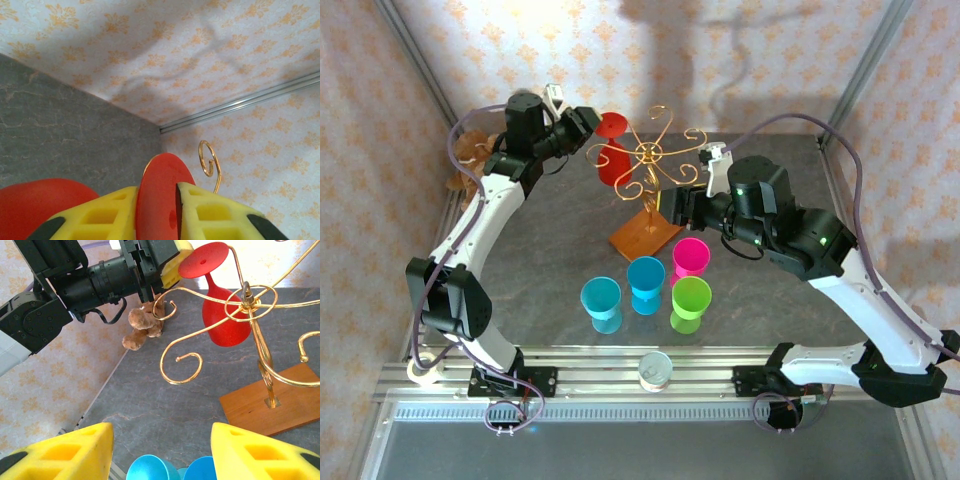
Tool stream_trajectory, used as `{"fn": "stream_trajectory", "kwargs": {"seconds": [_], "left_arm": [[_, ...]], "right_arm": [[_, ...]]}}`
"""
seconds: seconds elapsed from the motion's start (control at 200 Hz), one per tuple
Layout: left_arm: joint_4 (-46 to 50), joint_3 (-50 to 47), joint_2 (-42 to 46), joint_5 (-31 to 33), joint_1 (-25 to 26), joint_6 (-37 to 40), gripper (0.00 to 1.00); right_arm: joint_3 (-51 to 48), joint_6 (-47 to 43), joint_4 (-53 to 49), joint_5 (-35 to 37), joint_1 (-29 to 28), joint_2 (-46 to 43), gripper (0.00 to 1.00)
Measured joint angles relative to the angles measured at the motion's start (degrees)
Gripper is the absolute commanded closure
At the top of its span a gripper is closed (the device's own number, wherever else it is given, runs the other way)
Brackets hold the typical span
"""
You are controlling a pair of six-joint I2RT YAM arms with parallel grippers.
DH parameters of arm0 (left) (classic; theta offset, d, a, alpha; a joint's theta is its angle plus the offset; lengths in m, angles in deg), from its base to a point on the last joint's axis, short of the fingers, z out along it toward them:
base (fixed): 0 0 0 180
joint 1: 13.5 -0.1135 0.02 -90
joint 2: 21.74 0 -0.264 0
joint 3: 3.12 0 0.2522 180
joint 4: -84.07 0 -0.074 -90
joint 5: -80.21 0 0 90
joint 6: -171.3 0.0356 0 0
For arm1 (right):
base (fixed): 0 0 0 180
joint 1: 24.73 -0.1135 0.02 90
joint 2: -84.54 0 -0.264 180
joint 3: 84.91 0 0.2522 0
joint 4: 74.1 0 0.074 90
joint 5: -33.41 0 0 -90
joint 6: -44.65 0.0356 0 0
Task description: Take the wine glass off the wine glass rack
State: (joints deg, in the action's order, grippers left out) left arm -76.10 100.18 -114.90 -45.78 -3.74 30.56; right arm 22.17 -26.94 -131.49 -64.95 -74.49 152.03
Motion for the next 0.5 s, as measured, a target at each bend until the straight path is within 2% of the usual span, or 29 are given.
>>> {"fn": "stream_trajectory", "kwargs": {"seconds": [0.315,0.395,0.501], "left_arm": [[-0.6,-0.2,-0.3,-0.3,0.0,-0.6,0.92],[-1.3,-0.2,-0.3,-0.6,0.0,-1.0,1.0],[-2.5,-0.1,-0.3,-1.1,0.0,-1.3,1.0]], "right_arm": [[0.0,0.0,0.0,0.0,0.0,0.0,0.45],[0.0,0.0,0.0,0.0,0.0,0.0,0.45],[0.0,0.0,0.0,0.0,0.0,0.0,0.45]]}}
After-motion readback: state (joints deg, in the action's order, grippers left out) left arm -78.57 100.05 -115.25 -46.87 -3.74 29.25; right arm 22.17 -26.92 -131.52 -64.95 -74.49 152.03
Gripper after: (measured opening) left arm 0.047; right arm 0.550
